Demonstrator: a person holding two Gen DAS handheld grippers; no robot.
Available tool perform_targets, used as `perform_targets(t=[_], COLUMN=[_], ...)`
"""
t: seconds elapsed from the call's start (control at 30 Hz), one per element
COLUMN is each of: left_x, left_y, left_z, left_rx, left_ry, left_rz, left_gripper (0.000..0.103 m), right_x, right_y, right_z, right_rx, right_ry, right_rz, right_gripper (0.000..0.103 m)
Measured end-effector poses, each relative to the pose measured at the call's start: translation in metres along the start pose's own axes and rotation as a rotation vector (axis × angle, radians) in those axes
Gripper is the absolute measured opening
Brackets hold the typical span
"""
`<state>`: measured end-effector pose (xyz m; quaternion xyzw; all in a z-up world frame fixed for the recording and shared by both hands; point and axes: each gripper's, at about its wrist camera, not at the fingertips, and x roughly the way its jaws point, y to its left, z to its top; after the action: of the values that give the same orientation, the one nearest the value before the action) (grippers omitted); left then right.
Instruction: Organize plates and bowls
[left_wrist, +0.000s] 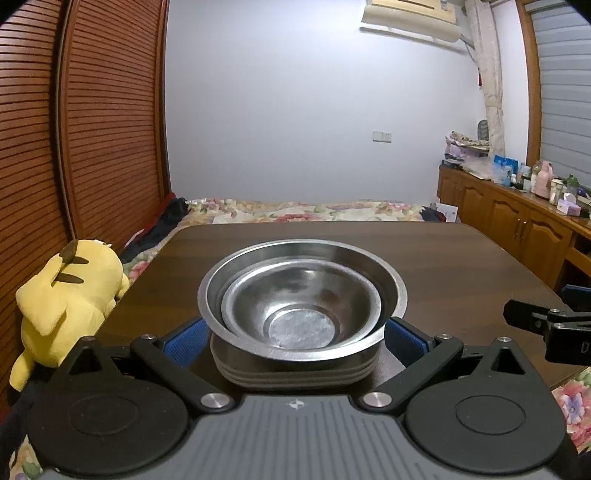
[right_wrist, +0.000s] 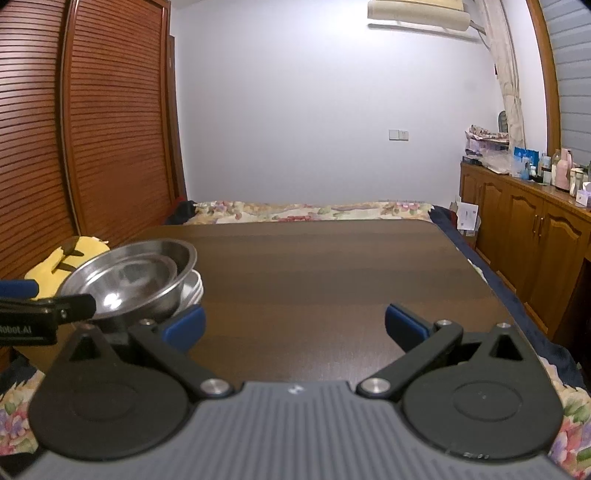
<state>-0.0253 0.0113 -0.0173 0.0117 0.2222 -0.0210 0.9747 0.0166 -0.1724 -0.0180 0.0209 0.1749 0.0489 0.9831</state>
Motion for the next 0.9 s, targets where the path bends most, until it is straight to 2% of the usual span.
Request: perform_targets(t=[0.9], left_x=[-0.0004], left_y=[0.0003], left_z=[0.0002], left_rx=[-0.003], left_ry=[0.0], left_rz=[0.001], left_gripper=[0.103], right_x=[-0.0002], right_y=[-0.0073], right_z=[0.0002], right_rx=[0.011], right_ry=[-0.004], right_rz=[-0.002], right_gripper=[0.103])
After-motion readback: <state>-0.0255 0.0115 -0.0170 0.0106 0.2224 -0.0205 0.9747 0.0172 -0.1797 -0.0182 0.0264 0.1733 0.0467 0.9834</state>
